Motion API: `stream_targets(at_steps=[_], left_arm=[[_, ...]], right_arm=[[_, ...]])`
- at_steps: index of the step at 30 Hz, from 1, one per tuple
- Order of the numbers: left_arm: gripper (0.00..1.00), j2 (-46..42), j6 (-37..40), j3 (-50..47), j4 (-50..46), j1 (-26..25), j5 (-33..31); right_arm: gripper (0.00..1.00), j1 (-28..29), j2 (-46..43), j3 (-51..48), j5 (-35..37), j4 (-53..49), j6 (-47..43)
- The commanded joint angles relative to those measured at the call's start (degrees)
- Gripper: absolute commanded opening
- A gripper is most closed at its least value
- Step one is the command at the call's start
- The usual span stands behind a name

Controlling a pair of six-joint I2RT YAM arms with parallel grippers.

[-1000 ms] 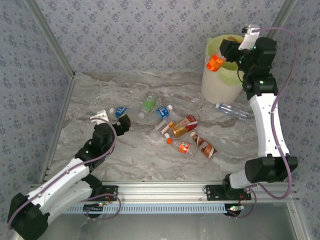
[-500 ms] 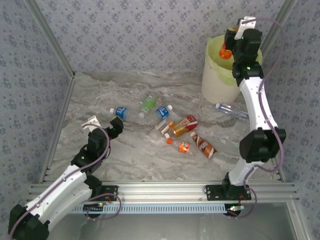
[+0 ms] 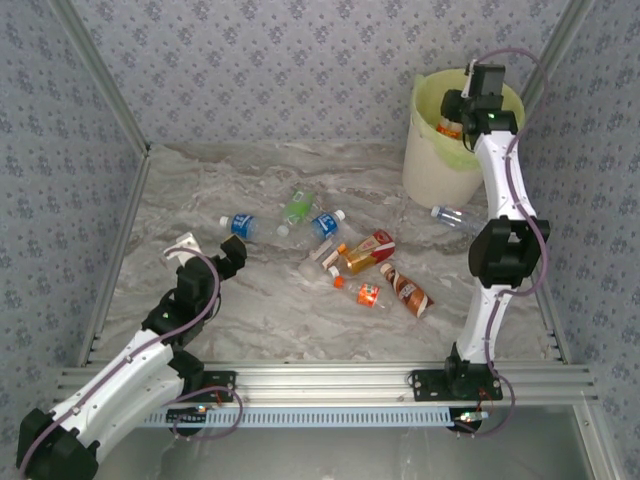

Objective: Put the plastic bottles in the bin

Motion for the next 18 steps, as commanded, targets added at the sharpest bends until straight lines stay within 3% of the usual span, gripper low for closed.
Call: stream_targets(at_steps=[1, 4, 6, 11, 12, 13, 14, 18], left_arm=[[0.99, 0.0, -1.0, -0.2, -1.0, 0.5, -1.7], [0.99, 0.7, -1.0, -0.1, -0.9, 0.5, -2.1], [1.0, 1.3, -1.1, -0.1, -1.0, 0.5, -2.2], [1.0, 2.9, -2.3, 0.3, -0.7, 0.6, -2.2], [1.0, 3.1, -2.3, 0.4, -0.5, 0.6, -2.2], [0.99, 3.3, -2.3, 0.6, -0.4, 0.5, -2.2], [0.99, 3.5, -2.2, 0.7, -0.4, 0.5, -2.2], [0.99, 4.5, -1.6, 1.1, -0.4, 0.7, -2.2]], right_arm=[[0.53, -0.6, -1.3, 3.0, 0.8, -2.9, 3.7], [0.6, -0.5, -3.4, 2.8, 1.5, -3.9, 2.2], [0.73, -0.3, -5.0, 2.6, 1.8, -5.6, 0.8], [0.78, 0.0, -12.8, -3.0, 1.5, -6.2, -0.6], [0.84, 0.0, -15.1, -5.9, 1.4, -5.3, -0.8], [0.97, 0.0, -17.2, -8.7, 1.3, -4.4, -1.1], [1.0, 0.0, -19.4, -11.1, 1.3, -4.4, -1.4], [1.0, -0.3, -27.7, -20.6, 2.8, -1.8, -1.5]])
